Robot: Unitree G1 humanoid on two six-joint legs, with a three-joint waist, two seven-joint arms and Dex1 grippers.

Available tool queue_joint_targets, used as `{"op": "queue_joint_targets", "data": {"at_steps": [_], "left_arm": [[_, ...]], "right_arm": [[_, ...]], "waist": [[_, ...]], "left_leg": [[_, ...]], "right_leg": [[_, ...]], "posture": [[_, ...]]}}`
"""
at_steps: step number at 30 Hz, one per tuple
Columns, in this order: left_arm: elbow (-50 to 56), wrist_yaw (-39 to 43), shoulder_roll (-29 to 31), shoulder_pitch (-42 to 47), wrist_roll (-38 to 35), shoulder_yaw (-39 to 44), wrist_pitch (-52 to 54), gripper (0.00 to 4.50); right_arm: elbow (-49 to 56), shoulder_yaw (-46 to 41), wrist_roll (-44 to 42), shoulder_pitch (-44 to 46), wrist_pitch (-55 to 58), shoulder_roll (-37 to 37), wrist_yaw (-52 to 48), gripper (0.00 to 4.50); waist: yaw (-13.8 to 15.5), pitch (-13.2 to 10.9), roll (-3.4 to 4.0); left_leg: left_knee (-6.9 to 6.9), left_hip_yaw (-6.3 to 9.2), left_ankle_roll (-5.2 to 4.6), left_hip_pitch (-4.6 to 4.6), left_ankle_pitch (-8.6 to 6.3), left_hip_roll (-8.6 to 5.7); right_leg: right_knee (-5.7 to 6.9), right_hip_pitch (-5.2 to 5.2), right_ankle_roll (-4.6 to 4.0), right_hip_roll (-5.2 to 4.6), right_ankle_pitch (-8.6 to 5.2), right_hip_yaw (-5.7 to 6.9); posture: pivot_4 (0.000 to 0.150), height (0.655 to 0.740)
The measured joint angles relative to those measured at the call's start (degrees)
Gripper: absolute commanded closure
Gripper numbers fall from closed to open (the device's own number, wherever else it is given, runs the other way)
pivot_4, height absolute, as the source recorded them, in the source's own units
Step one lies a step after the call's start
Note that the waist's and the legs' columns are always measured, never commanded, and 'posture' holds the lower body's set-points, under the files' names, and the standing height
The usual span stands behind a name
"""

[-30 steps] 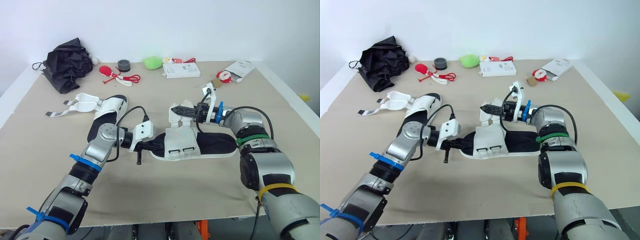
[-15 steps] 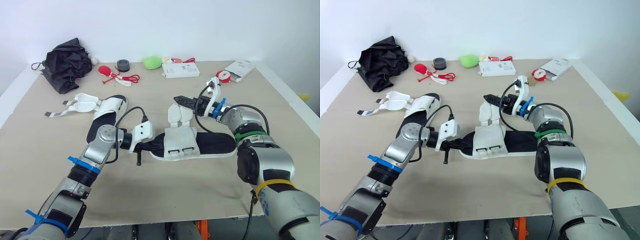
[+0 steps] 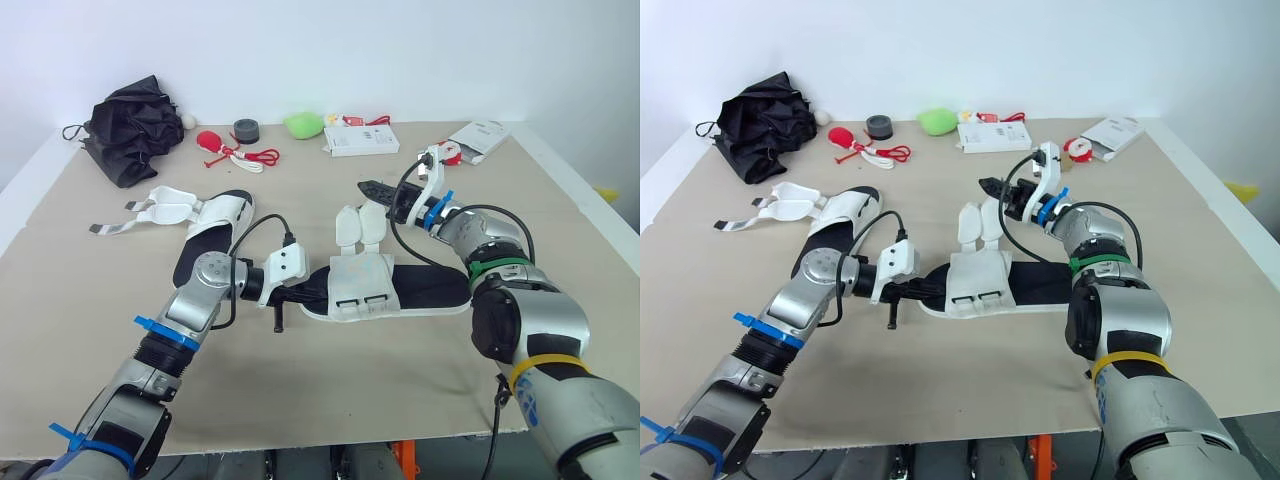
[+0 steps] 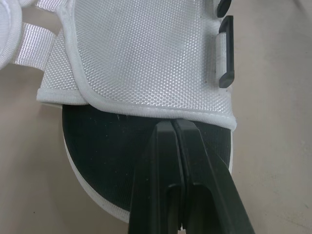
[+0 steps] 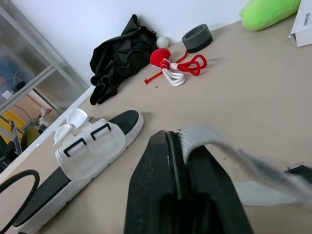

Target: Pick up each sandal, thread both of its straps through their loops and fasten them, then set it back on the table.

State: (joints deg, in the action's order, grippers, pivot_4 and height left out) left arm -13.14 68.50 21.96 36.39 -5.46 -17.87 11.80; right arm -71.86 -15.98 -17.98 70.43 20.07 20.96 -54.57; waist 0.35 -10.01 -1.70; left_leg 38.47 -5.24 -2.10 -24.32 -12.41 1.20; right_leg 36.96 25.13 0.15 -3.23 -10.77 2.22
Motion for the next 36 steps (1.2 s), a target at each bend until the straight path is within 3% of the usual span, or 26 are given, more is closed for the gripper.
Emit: {"op": "queue_joint_targets", "data": {"at_steps": [10,16,18,22,26,30,36], "left_arm": [[0.6,-0.4,0.0,-0.2,0.0,0.0,0.8,4.50],[0.9,-0.4,0.1,-0.3,-0.1,0.0,1.0,4.50],[0.8,-0.3,0.2,-0.3,-0.2,0.0,1.0,4.50],[0.2,0.0,0.2,0.1,-0.2,-0.2,0.7,4.50],[-0.9,0.8,0.0,0.8,-0.2,-0.2,0.4,4.50],[-1.8,1.3,0.0,1.4,-0.2,-0.2,0.0,4.50],[-3.1,1.9,-0.6,2.0,-0.1,-0.3,-0.8,4.50]], "right_arm": [[0.5,0.8,1.4,-0.3,-4.1,-0.3,-1.6,4.49],[22.2,9.0,5.4,-10.3,-14.2,-0.3,-6.9,4.49],[32.5,11.9,8.5,-16.2,-20.9,0.1,-4.8,4.49],[42.2,15.9,14.2,-22.8,-30.9,1.2,-1.0,4.49],[46.0,22.2,31.9,-29.3,-55.3,7.3,12.3,4.49],[44.5,25.5,54.0,-29.2,-74.8,14.7,34.5,4.49],[48.8,28.3,77.7,-29.8,-86.1,21.4,63.8,4.49]], "waist": [[0.0,0.0,0.01],[0.0,0.0,0.02],[0.0,0.0,0.02],[0.0,0.0,0.02],[0.1,0.0,0.01],[0.1,0.0,0.01],[0.3,0.0,-0.01]], "left_leg": [[0.00,-0.01,0.00,0.00,0.00,0.00],[-0.01,0.01,0.01,-0.01,0.00,0.00],[-0.03,0.03,0.01,-0.01,0.00,0.00],[-0.04,0.01,0.01,0.03,0.00,0.00],[-0.02,-0.06,0.02,0.05,0.00,-0.03],[-0.02,-0.18,0.04,0.06,0.02,-0.03],[-0.03,-0.11,0.11,0.04,0.06,-0.06]], "right_leg": [[0.00,0.01,0.01,0.01,0.00,0.00],[0.00,0.01,0.35,0.01,-0.21,-0.01],[0.00,0.01,0.38,0.01,-0.25,0.02],[0.01,0.01,0.43,0.03,-0.29,0.01],[0.00,0.01,0.25,0.02,-0.47,0.07],[0.02,0.07,0.27,-0.01,-0.46,0.00],[0.03,0.05,0.23,-0.04,-0.52,-0.11]], "posture": [[0.150,0.7400],[0.150,0.7400],[0.150,0.7400],[0.150,0.7400],[0.150,0.7400],[0.150,0.7400],[0.150,0.7400]]}}
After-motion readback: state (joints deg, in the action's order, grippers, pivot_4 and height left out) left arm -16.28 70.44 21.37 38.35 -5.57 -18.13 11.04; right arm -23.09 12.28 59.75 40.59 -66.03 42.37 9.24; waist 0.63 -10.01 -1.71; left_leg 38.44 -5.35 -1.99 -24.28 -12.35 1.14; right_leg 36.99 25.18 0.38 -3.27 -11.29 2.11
